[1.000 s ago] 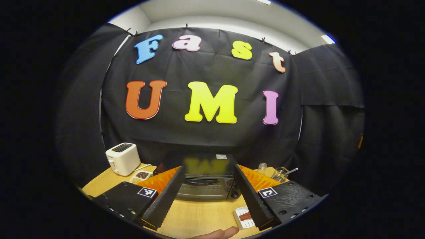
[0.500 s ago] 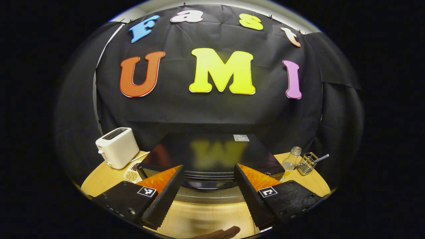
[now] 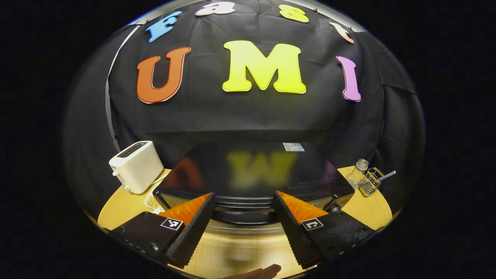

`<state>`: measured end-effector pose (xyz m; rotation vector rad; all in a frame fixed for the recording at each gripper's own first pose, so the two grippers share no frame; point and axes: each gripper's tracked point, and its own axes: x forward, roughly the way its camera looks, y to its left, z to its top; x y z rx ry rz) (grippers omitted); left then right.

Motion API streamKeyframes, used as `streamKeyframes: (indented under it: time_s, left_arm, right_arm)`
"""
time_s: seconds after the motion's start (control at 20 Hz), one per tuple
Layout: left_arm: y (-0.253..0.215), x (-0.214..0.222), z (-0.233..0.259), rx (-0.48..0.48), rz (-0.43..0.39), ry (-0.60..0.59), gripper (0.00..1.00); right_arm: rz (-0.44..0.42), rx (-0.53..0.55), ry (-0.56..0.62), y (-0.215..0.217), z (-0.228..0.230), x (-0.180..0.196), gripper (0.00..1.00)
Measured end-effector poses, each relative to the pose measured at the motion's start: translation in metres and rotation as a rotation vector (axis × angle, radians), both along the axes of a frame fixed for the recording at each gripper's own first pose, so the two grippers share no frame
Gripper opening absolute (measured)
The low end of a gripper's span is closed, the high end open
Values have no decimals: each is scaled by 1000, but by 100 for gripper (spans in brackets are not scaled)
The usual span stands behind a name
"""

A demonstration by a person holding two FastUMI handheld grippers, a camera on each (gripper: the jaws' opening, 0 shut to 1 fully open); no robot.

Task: Open the electric oven with the left hand, put the food in, and close the electric oven.

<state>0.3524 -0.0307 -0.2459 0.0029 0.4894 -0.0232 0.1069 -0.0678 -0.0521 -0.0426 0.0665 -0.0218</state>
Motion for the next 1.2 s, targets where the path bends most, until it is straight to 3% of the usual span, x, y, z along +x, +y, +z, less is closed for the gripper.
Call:
streamKeyframes:
  time_s: [0.05,0.15,0.4,0.45,0.55,0.6,1.2]
  left_arm:
    - [0,1,0,2,-7,-7,95]
    - [0,-6,1,-9,-15,-7,95]
    - [0,-32,-2,-36,-44,13,96]
    - [0,-38,-6,-19,-54,17,95]
    - [2,-53,-7,11,-71,2,95]
    - [1,-64,-11,4,-67,9,94]
    - [5,-144,-68,3,-63,31,95]
  right_arm:
    - [4,1,3,2,0,-1,96]
    - [4,3,5,3,1,-3,100]
    - [0,2,25,3,-5,-6,96]
    - [-5,-2,37,2,-8,-5,100]
    - [3,8,52,7,-13,-4,96]
    - [7,17,59,8,-15,-3,100]
    - [43,8,74,22,-23,1,100]
